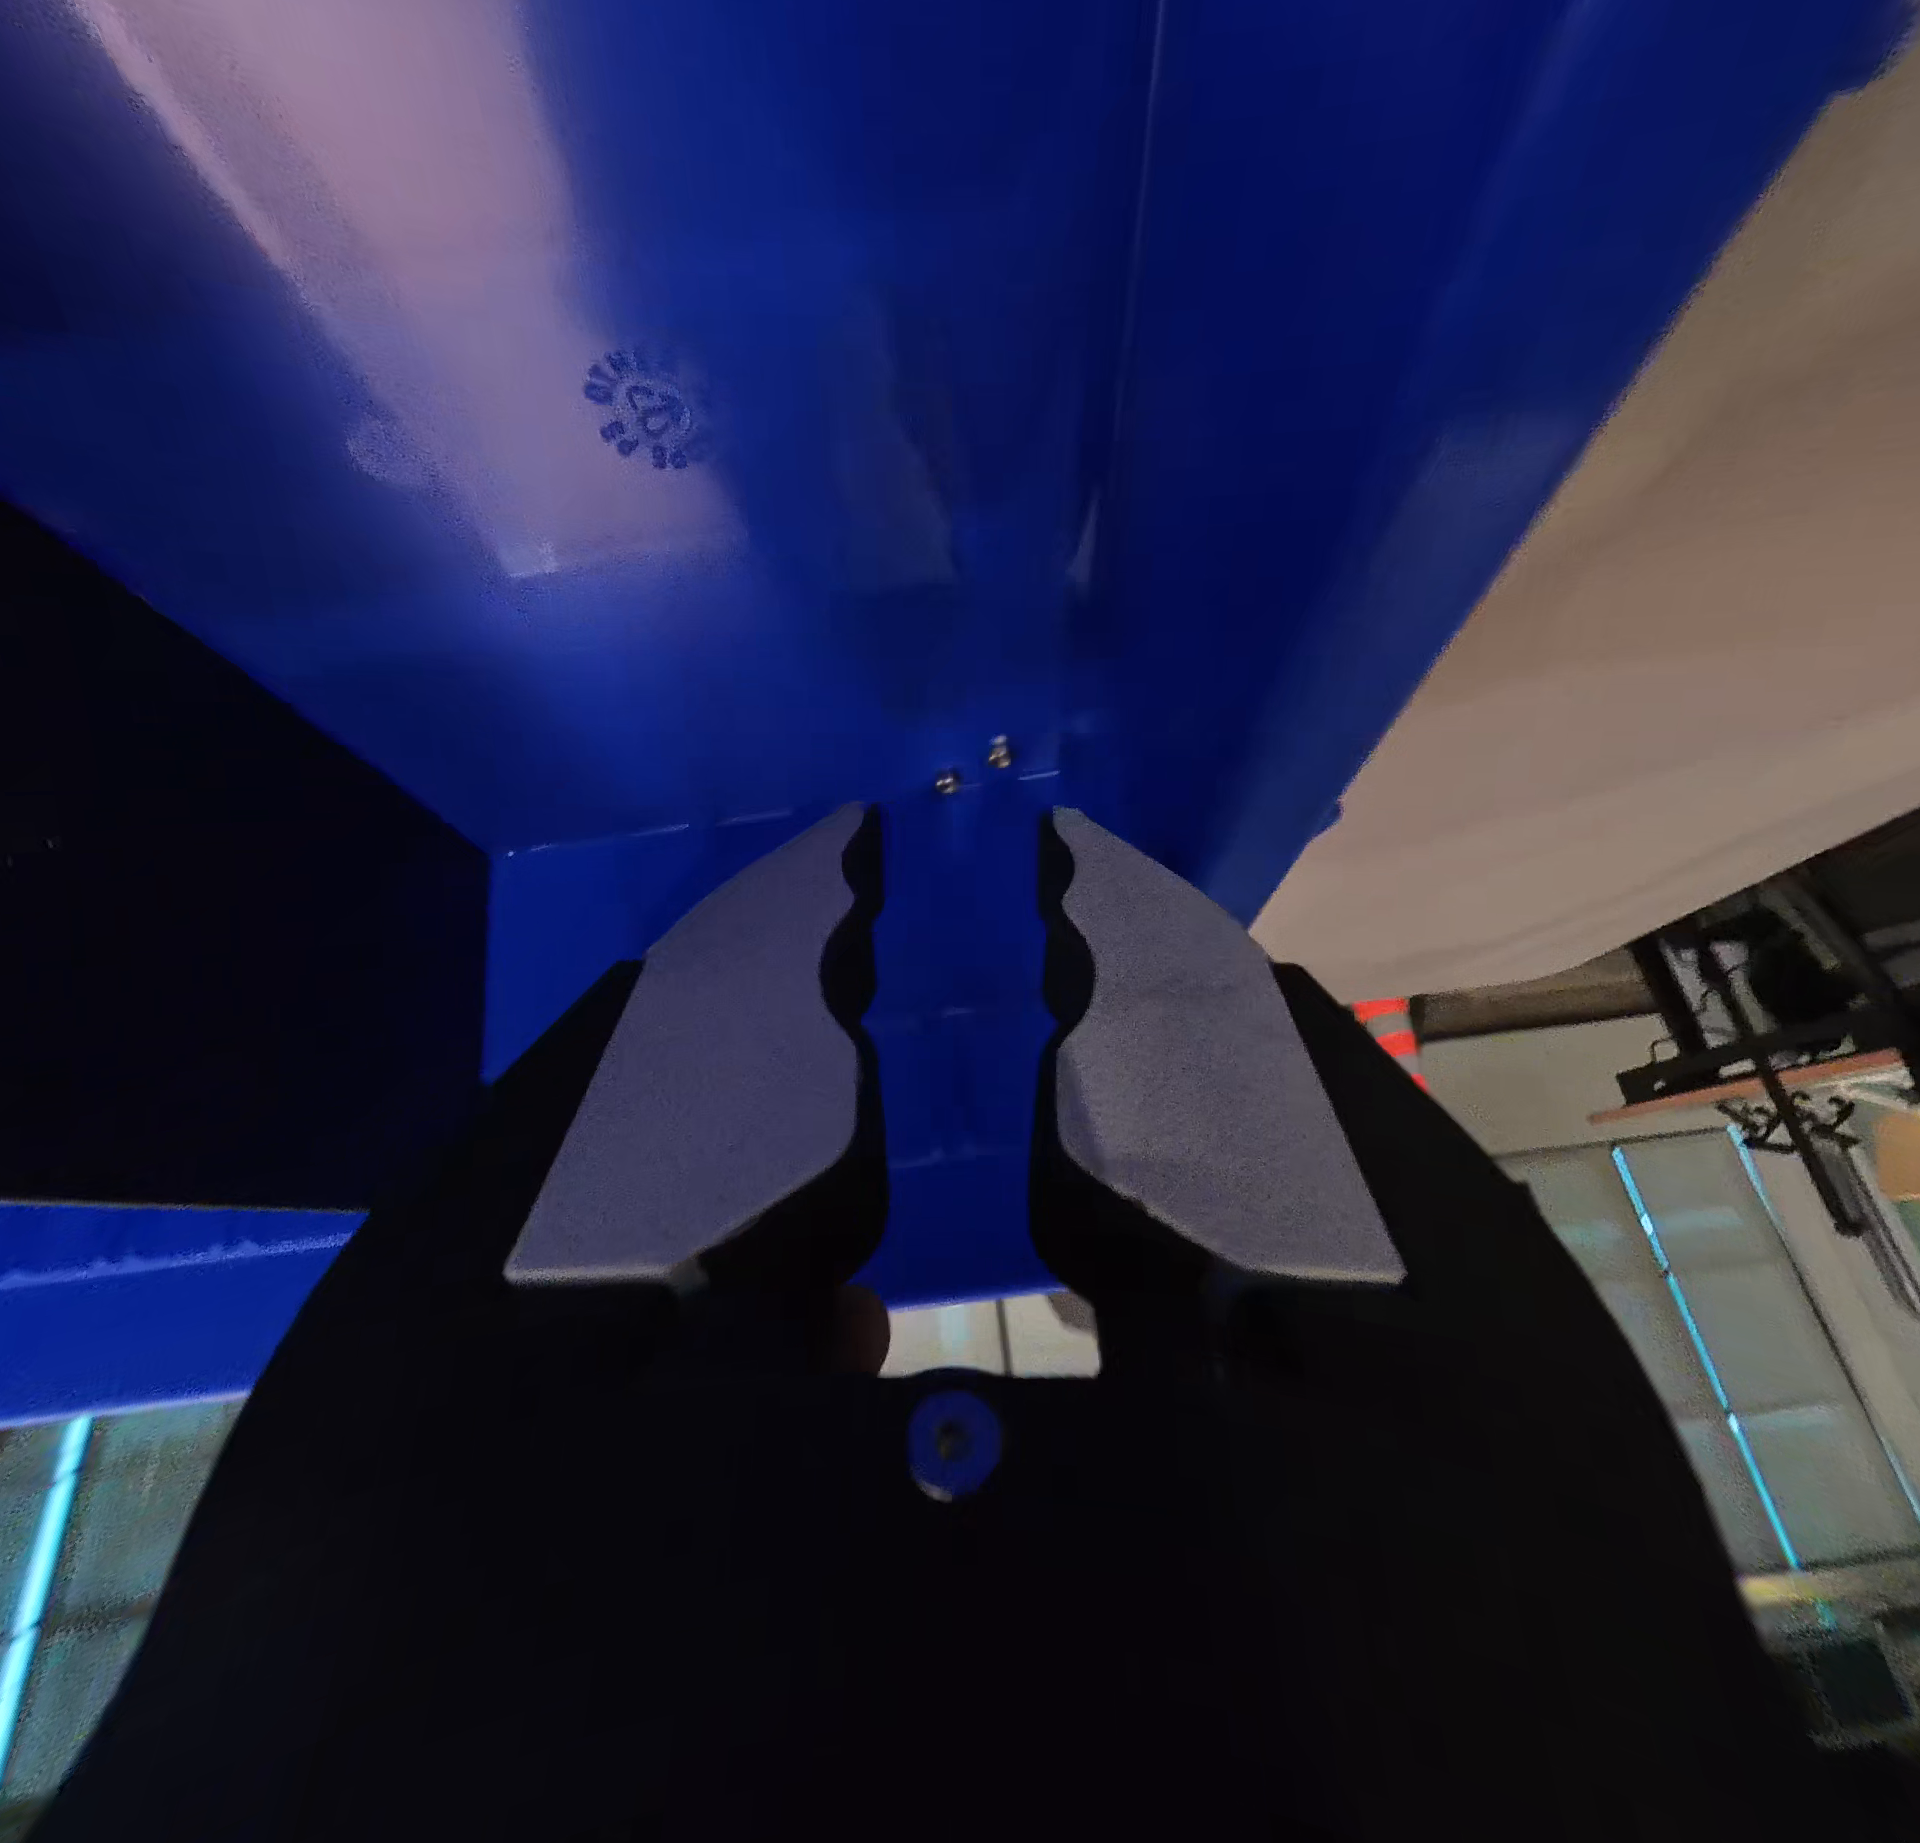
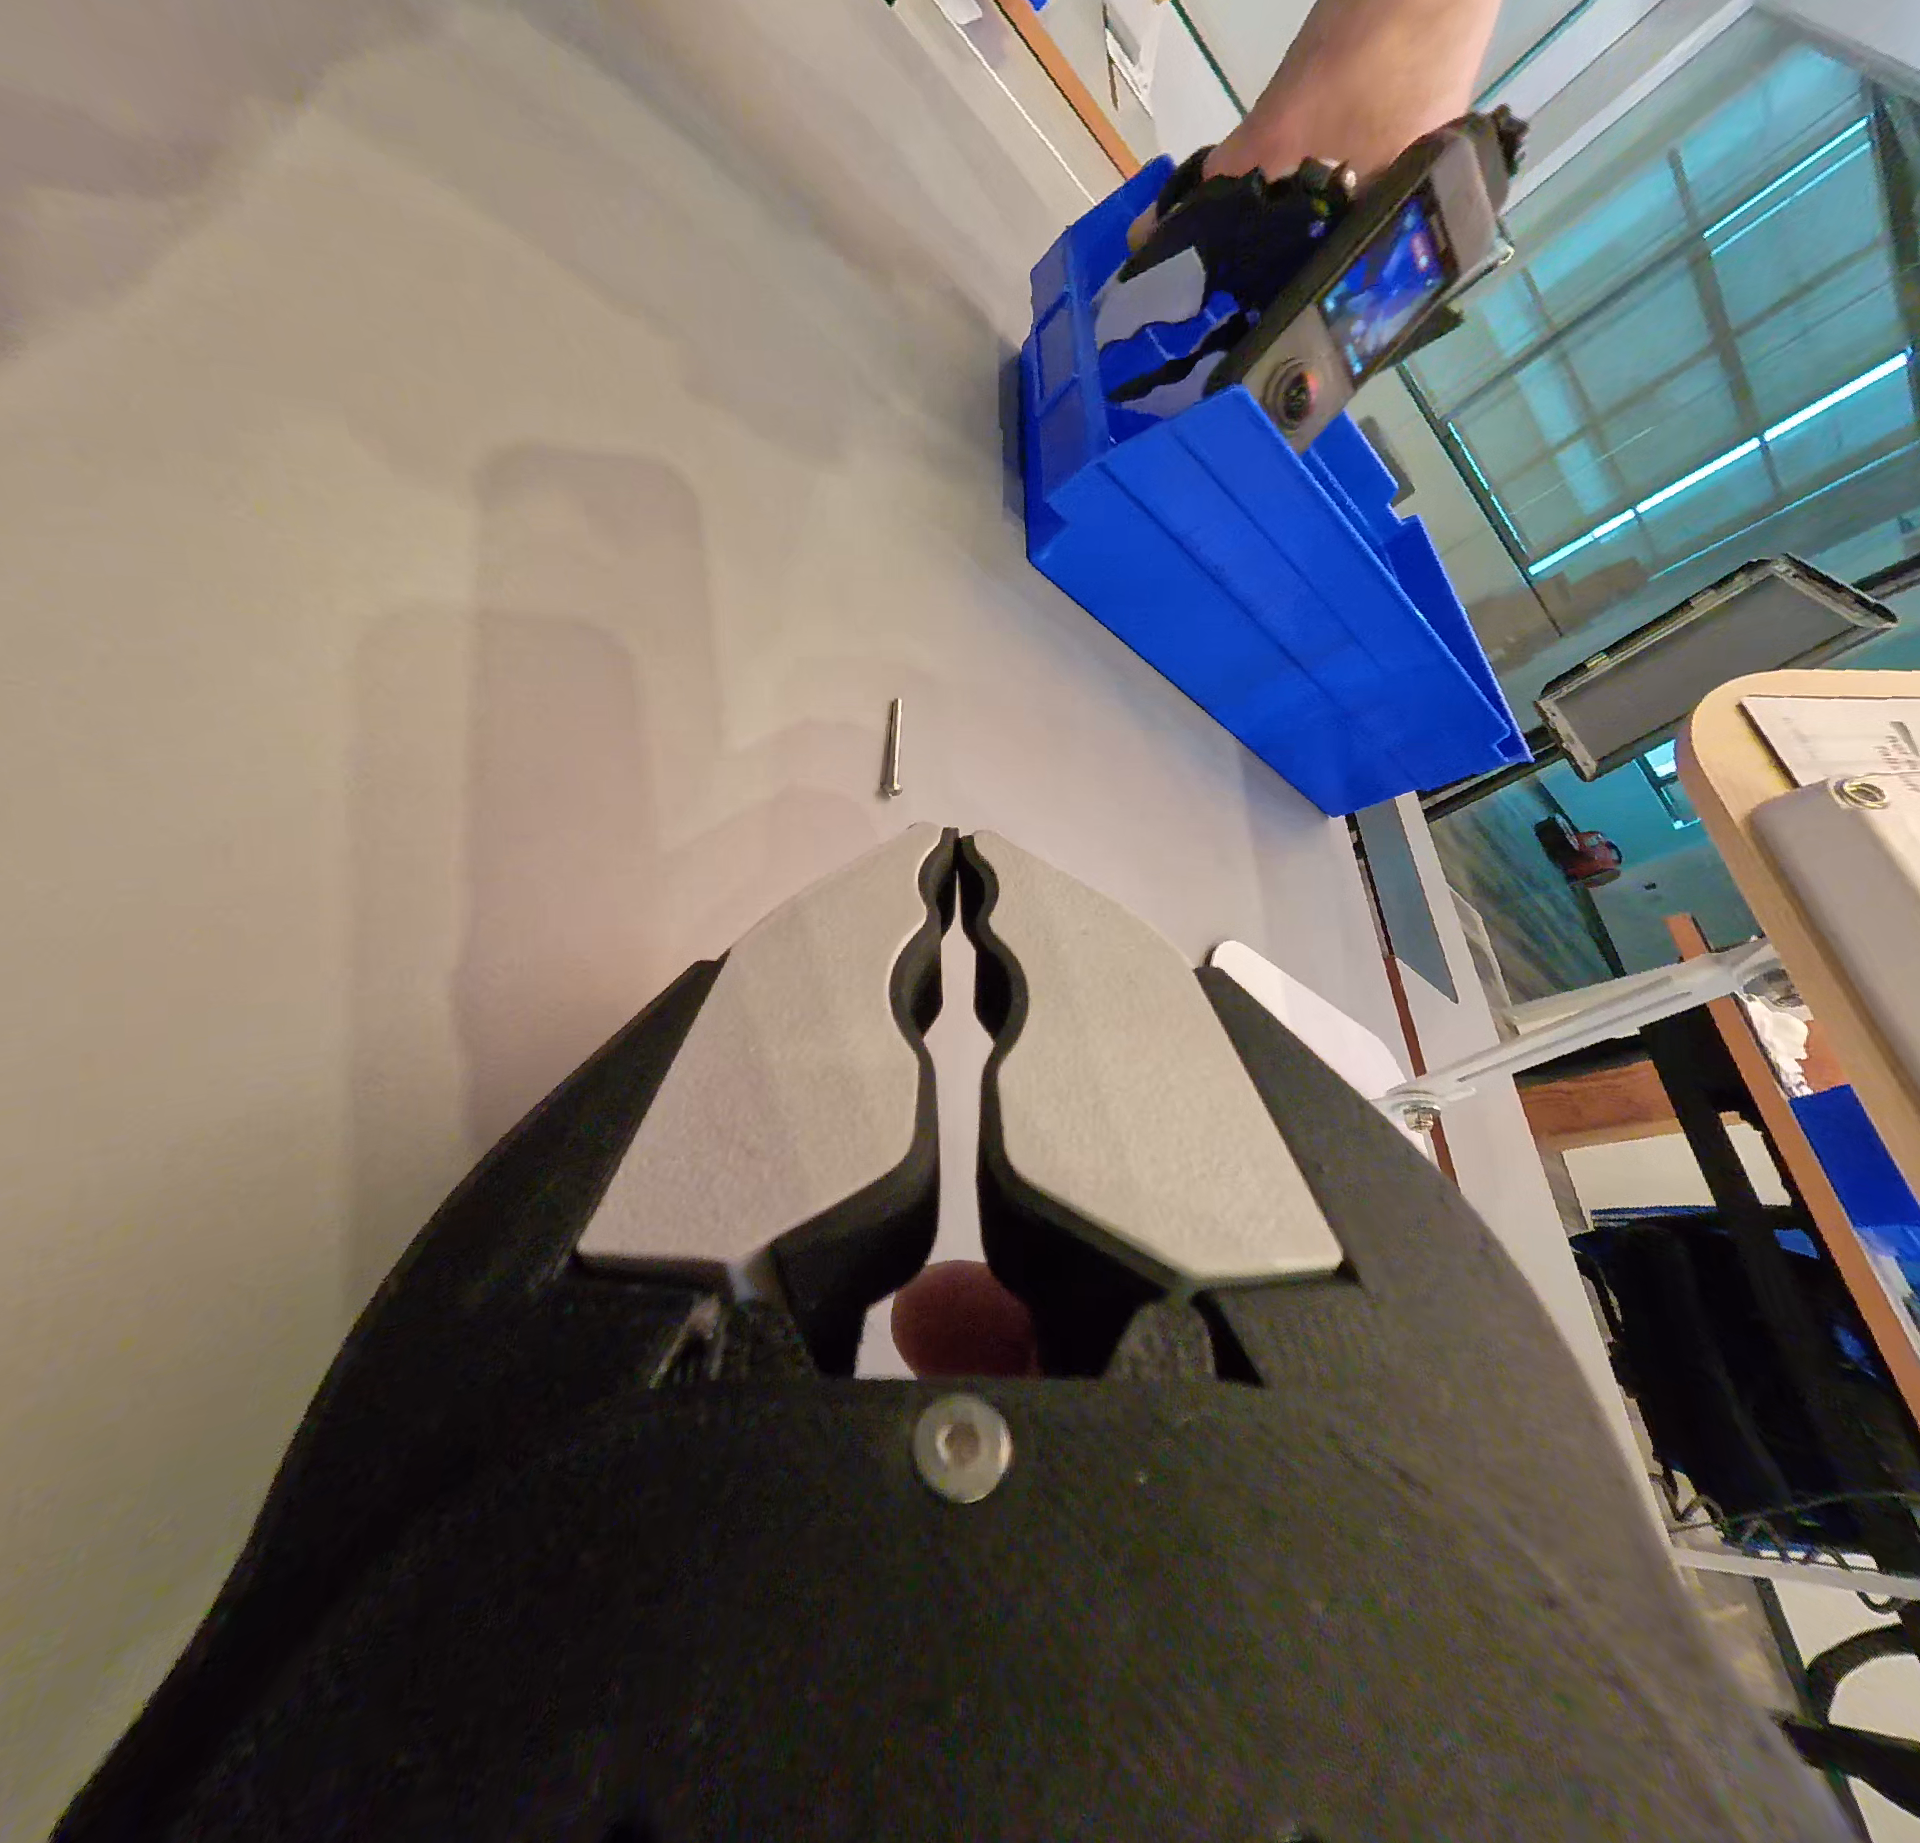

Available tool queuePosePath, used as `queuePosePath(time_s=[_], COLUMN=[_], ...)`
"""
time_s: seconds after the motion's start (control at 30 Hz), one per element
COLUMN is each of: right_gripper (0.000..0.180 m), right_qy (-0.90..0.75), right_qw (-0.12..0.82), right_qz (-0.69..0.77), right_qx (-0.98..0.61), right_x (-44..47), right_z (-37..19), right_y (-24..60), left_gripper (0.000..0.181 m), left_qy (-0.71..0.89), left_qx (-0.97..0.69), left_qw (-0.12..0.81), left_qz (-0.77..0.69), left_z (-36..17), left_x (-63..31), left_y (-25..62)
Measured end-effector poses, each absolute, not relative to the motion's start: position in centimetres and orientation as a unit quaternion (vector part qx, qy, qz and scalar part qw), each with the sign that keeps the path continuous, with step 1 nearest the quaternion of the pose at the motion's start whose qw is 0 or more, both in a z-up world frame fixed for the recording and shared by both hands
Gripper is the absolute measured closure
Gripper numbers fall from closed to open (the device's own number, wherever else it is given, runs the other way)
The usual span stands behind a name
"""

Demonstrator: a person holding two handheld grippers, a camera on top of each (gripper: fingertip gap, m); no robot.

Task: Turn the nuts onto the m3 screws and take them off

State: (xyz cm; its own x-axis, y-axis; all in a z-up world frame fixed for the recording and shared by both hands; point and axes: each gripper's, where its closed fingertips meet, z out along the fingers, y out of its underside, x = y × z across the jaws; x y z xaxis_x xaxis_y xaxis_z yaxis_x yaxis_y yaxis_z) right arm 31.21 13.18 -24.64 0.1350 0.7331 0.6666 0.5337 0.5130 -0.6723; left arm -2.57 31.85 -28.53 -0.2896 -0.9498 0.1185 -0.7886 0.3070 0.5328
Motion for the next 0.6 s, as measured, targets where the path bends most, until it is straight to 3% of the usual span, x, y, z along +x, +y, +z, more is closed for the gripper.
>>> queuePosePath(time_s=[0.6], right_gripper=[0.18], right_qy=[-0.65], right_qw=[0.575], right_qz=[0.095], right_qx=[-0.487], right_x=[31.3], right_z=[-24.6], right_y=[13.0], left_gripper=[0.146], left_qy=[-0.764], left_qx=[0.556], left_qw=[0.246], left_qz=[-0.215], left_z=[-30.2], left_x=[-4.4], left_y=[32.6])
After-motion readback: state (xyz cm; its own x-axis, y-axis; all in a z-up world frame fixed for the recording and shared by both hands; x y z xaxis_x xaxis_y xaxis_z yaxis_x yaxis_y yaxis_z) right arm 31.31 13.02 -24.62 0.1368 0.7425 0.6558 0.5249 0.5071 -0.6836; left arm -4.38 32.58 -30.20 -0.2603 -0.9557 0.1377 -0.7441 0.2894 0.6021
